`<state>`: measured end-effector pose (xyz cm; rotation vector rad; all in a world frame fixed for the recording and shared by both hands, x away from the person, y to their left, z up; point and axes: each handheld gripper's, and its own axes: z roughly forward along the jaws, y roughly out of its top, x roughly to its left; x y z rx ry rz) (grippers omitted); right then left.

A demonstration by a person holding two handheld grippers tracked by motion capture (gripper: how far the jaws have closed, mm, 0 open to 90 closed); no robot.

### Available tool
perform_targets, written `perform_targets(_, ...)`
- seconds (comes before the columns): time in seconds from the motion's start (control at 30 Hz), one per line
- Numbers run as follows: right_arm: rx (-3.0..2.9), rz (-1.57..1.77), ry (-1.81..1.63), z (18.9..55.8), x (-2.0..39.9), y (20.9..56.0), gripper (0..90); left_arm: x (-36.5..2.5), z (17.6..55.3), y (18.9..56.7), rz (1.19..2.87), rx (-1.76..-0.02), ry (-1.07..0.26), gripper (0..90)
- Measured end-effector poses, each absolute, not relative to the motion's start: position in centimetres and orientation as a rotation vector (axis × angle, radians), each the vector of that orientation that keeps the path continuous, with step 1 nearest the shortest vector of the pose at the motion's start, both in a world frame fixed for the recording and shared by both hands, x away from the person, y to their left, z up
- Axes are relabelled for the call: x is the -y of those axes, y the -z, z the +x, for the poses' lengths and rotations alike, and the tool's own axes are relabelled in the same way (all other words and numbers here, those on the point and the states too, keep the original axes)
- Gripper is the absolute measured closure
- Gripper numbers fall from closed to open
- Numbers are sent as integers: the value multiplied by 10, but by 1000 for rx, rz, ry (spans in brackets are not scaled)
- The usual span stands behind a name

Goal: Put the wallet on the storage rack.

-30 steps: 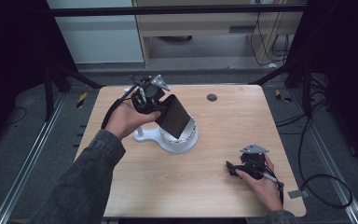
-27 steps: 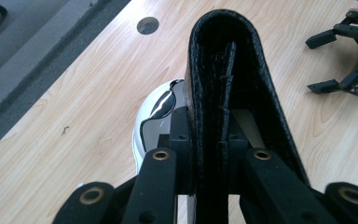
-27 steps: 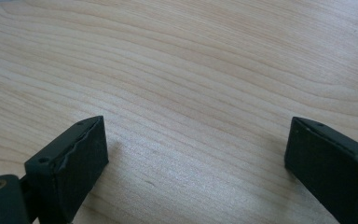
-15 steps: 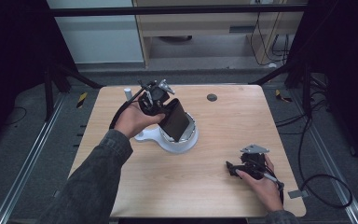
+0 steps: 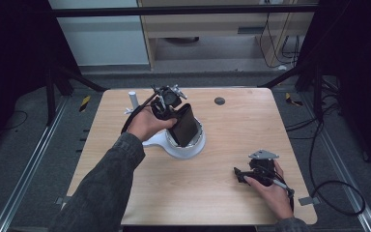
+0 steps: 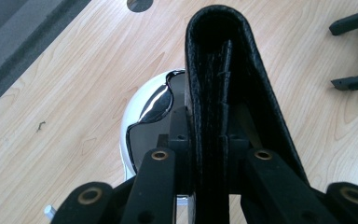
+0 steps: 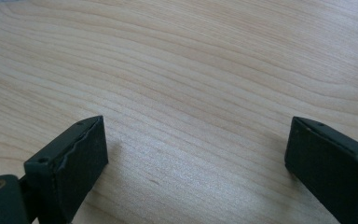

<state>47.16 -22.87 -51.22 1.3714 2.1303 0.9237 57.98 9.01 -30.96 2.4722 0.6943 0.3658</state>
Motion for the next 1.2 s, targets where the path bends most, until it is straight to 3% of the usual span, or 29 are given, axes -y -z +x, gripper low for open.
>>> perform_targets(0.27,-2132,1370,-923,471,228,512,61,-90,582,309,2420,-713,-386,748)
perform_targets(0.33,-2132,1366,-924,471,228,512,60,-92,581,307,2395,-721,-411,699)
perform_targets(1.0,-2132,1368,-925,471,228,512,60,-118,556,276,2238,-710,-594,595)
perform_targets(1.2,-2132,1371,-925,470,228,512,60,-122,545,269,2220,-691,-610,519)
